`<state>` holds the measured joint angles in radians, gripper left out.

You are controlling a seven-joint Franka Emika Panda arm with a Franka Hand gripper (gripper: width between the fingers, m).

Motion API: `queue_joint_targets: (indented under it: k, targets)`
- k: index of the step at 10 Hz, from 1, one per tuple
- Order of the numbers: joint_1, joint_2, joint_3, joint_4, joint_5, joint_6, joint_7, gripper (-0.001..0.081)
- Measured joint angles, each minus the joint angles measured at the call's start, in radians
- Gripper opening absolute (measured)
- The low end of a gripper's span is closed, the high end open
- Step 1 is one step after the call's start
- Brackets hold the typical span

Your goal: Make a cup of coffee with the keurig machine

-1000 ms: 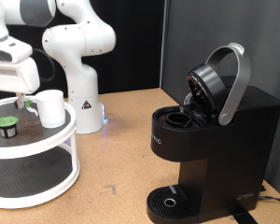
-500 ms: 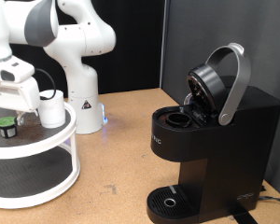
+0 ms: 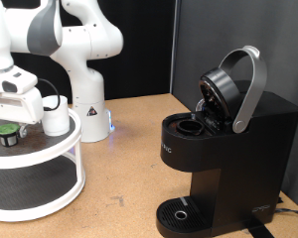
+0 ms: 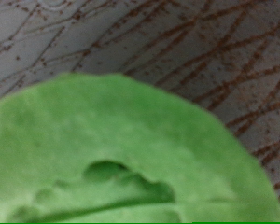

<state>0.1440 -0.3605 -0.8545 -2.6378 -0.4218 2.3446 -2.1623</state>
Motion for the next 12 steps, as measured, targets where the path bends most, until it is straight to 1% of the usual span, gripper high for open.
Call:
queue_joint_targets:
  k: [2, 3, 4, 5, 6, 8, 10, 12]
  targets:
    - [0.0, 0.0, -0.01, 0.001, 0.027, 0.0, -0.042, 0.0807]
    - [0.0, 0.0, -0.014, 0.001, 0.039, 0.0, -0.059, 0.0687]
    - [0.0, 0.0, -0.015, 0.003, 0.048, 0.0, -0.069, 0.0504]
    - [0.0, 0.0, -0.016, 0.005, 0.055, 0.0, -0.069, 0.0504]
    - [0.0, 0.0, -0.016, 0.009, 0.062, 0.0, -0.069, 0.0458]
    - [0.0, -0.003, -0.015, 0.025, 0.081, -0.015, -0.067, 0.0458]
    - [0.0, -0.031, -0.012, 0.067, 0.111, -0.078, -0.069, 0.0458]
    - [0.0, -0.081, -0.006, 0.112, 0.129, -0.161, -0.074, 0.0458]
